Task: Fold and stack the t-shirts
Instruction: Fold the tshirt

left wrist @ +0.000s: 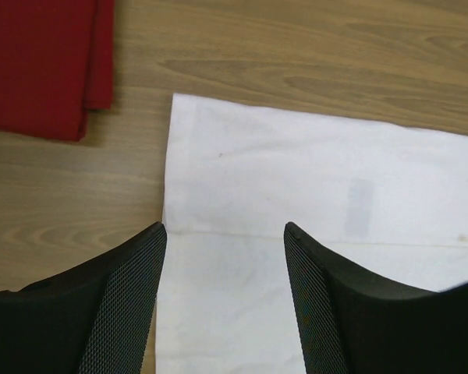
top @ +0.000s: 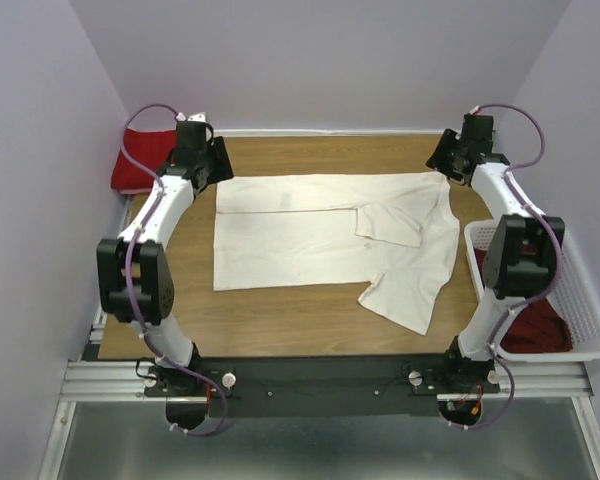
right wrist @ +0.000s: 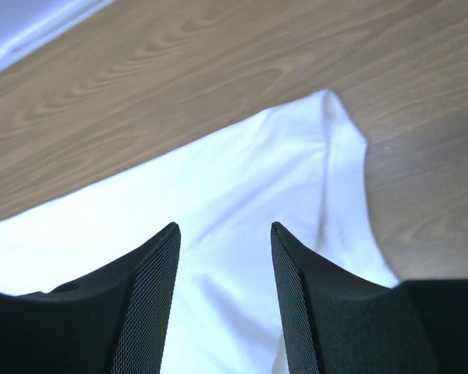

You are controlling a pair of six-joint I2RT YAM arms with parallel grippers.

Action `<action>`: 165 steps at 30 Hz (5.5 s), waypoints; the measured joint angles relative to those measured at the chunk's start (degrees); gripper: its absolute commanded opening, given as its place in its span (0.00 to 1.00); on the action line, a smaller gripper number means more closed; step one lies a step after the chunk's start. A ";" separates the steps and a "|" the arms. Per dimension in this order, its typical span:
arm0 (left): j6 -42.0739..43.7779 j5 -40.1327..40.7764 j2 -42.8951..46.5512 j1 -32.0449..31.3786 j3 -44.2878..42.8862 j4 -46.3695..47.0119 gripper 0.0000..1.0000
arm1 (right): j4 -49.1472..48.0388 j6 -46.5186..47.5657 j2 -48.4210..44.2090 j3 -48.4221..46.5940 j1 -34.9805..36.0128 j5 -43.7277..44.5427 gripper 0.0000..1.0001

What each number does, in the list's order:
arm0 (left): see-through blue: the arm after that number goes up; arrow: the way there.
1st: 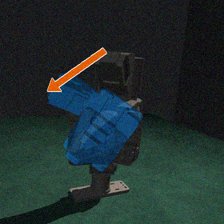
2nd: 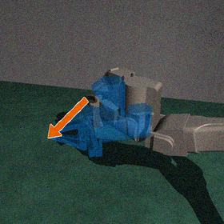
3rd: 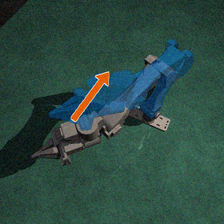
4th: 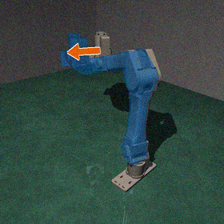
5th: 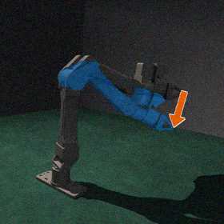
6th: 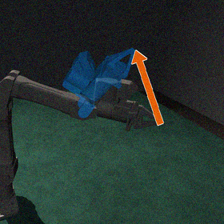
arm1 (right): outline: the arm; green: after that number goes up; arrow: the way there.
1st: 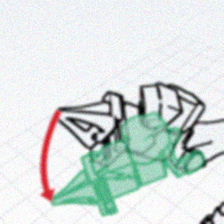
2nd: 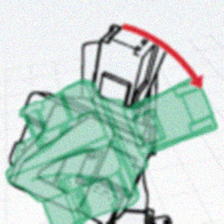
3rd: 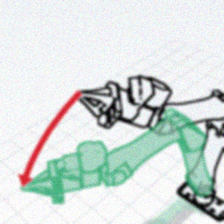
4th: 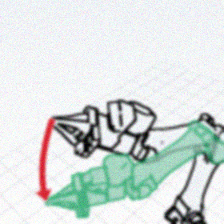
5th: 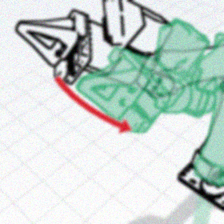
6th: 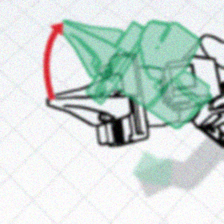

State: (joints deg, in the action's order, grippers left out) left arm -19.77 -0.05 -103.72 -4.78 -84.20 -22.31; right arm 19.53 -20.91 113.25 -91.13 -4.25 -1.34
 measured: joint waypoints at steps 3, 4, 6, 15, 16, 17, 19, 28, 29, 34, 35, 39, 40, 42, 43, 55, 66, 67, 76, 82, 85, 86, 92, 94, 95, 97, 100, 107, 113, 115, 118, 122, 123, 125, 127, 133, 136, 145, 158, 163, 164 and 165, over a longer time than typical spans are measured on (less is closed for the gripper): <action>-0.02 2.67 13.29 -2.05 9.84 1.62 0.71 | -0.11 -0.02 -10.56 7.34 2.67 -0.76 0.58; -0.15 3.23 16.72 -2.91 13.03 1.36 0.71 | -0.31 -0.02 -14.29 10.23 4.50 -0.85 0.58; -0.70 4.22 22.77 -4.57 20.31 1.22 0.71 | -0.55 0.02 -18.53 14.84 7.82 -0.81 0.58; -4.35 5.40 28.61 -5.57 36.11 -1.40 0.63 | 1.07 1.33 -17.84 23.98 21.38 -1.68 0.55; -4.63 5.35 28.39 -5.57 35.82 -0.96 0.62 | 1.03 1.55 -16.87 23.69 22.18 -1.99 0.55; -4.96 5.09 27.85 -5.57 35.36 -0.37 0.62 | 1.01 1.70 -16.11 23.37 22.67 -2.08 0.55; -5.44 4.37 25.73 -5.60 34.14 1.46 0.61 | 0.74 1.99 -12.33 20.81 25.18 -2.25 0.55; -6.40 2.60 8.07 -5.86 27.80 6.03 0.52 | -0.61 1.88 -5.57 16.52 30.05 -3.48 0.55; -6.45 2.58 6.71 -5.86 27.56 6.23 0.51 | -0.70 1.88 -5.68 16.52 30.05 -3.45 0.56; -6.43 2.67 3.15 -5.79 24.68 6.58 0.50 | -1.01 1.92 -7.41 18.08 29.79 -2.84 0.57; -6.43 2.67 2.64 -5.66 24.06 6.60 0.50 | -0.90 1.92 -8.24 18.78 29.79 -2.56 0.57; -6.29 3.02 1.51 -4.44 22.71 6.45 0.50 | -0.13 1.97 -12.70 21.49 29.79 -0.61 0.58; -6.25 3.06 1.46 -4.09 22.64 6.40 0.51 | 0.00 1.95 -13.53 21.99 29.79 0.07 0.58; -6.01 3.41 1.27 -3.02 22.34 6.12 0.51 | 0.59 1.97 -16.24 23.41 29.79 1.84 0.58; -5.81 3.76 1.14 -2.45 21.99 5.70 0.50 | 0.79 2.08 -17.29 23.93 29.79 2.69 0.58; -3.21 7.39 -0.46 3.76 19.45 2.60 0.52 | 4.48 4.07 -23.65 29.16 29.64 12.22 0.61; -2.80 10.58 11.19 3.91 19.98 -5.16 0.63 | 7.69 4.04 -29.31 30.38 29.59 14.38 0.62; -2.86 10.95 13.20 3.91 20.76 -5.79 0.63 | 7.78 4.04 -29.86 30.45 29.53 14.49 0.62; -7.28 10.95 17.90 3.89 31.74 -10.80 0.63 | 8.59 3.04 -33.57 33.24 29.38 13.64 0.62; -10.12 11.37 18.80 3.89 34.27 -13.46 0.62 | 8.87 2.75 -36.37 36.94 29.38 13.35 0.62; -11.21 11.65 20.50 3.89 35.71 -14.03 0.62 | 9.01 2.78 -37.73 38.69 29.38 13.88 0.62; -11.61 11.67 21.14 3.89 36.26 -14.10 0.62 | 9.05 2.78 -38.12 39.15 29.38 14.12 0.62; -13.14 11.69 21.75 3.78 38.75 -14.25 0.59 | 8.96 2.82 -39.17 39.85 29.38 15.08 0.62; -13.35 11.69 21.75 3.58 38.91 -14.16 0.58 | 8.87 2.82 -39.23 40.11 29.38 15.21 0.62; -13.49 11.67 21.73 3.56 38.93 -14.05 0.58 | 8.90 2.82 -39.23 40.26 29.38 15.23 0.62; -13.57 11.67 21.59 3.52 39.06 -13.60 0.58 | 8.87 2.82 -39.23 40.44 29.35 15.21 0.62; -13.84 11.63 21.31 3.52 39.98 -12.52 0.57 | 8.85 2.82 -39.23 40.63 29.38 15.23 0.62; -14.19 11.39 21.33 3.23 40.87 -10.78 0.57 | 8.83 2.84 -39.23 40.72 29.35 15.23 0.62; -14.64 11.17 21.44 2.71 41.42 -9.33 0.45 | 8.83 2.84 -39.23 40.74 29.38 15.23 0.62; -14.97 10.73 21.44 2.54 41.51 -8.74 0.39 | 8.83 2.84 -39.23 40.74 29.38 15.23 0.62; -15.30 10.54 21.42 2.38 41.53 -8.22 0.26 | 8.81 2.86 -39.23 40.74 29.38 15.23 0.62; -15.87 10.47 21.44 2.27 41.53 -8.07 0.10 | 8.76 2.89 -39.23 40.76 29.38 15.23 0.62; -15.93 10.43 21.44 2.27 41.53 -8.04 0.01 | 8.68 2.89 -39.23 40.85 29.38 15.23 0.62; -16.22 10.45 21.53 2.23 41.53 -8.07 0.00 | 8.68 2.86 -39.23 40.98 29.38 15.23 0.62; -16.22 10.51 21.66 2.23 41.51 -8.31 0.00 | 8.68 2.84 -39.23 41.07 29.38 15.23 0.62; -15.39 11.65 22.18 3.39 39.06 -11.45 0.00 | 8.70 2.32 -39.28 41.46 29.38 15.47 0.70; -14.47 11.89 22.21 4.61 37.20 -11.67 0.00 | 9.33 0.68 -39.28 41.59 29.38 16.85 0.70; -10.47 9.57 22.71 9.90 36.09 -10.03 0.00 | 14.62 -5.35 -39.10 41.59 28.70 18.71 0.63; -6.19 2.78 22.71 10.08 36.11 -5.84 0.00 | 17.00 -15.50 -39.12 49.62 16.31 13.00 0.54; -5.81 1.92 22.71 10.08 36.11 -5.03 0.00 | 15.72 -17.59 -39.23 51.82 15.02 12.11 0.53; -5.75 1.88 22.73 10.08 36.11 -4.94 0.00 | 15.43 -17.90 -39.34 52.50 14.97 11.93 0.53; -5.70 1.79 22.73 10.08 36.11 -4.85 0.00 | 15.02 -18.18 -39.45 53.27 14.84 11.61 0.53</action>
State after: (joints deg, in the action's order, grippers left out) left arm -25.47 1.74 -80.99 5.30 -48.10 -27.16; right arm 34.54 -39.09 73.80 -37.87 10.59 10.26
